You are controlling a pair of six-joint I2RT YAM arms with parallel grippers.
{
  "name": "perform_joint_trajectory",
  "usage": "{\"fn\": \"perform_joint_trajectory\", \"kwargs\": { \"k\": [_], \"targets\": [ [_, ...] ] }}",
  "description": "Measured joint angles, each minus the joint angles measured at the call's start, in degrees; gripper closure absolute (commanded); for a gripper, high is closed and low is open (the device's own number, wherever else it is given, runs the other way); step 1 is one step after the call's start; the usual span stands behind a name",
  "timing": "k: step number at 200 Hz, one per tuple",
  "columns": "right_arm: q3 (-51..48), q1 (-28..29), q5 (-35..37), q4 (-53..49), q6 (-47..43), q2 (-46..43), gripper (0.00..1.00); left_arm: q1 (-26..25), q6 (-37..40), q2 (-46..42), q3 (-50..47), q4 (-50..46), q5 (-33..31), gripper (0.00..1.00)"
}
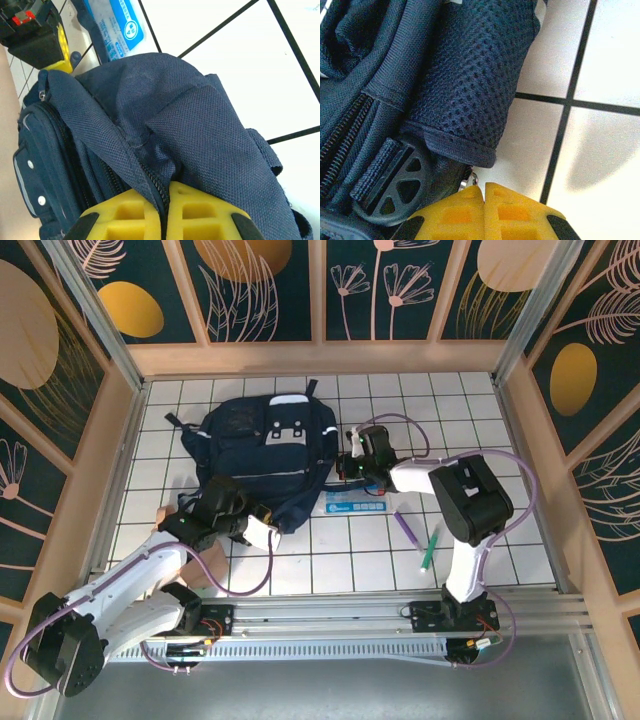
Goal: Pack books, pencil case, and school supplies into a backpack
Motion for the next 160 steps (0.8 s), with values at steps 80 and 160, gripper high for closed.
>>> {"fn": "perform_joint_trajectory", "kwargs": {
  "k": [80,160],
  "targets": [
    [1.11,-6.64,-5.42,-8.24,-16.06,-5.62,0.51,-1.68,-14.4,1.18,5.38,-2.69,8.83,0.57],
    [10.01,-5.95,-12.24,-27.21,-50.03,-8.22,0.47,1.4,-24.79,21.88,23.04,-8.66,0.17,0.49]
  ]
}}
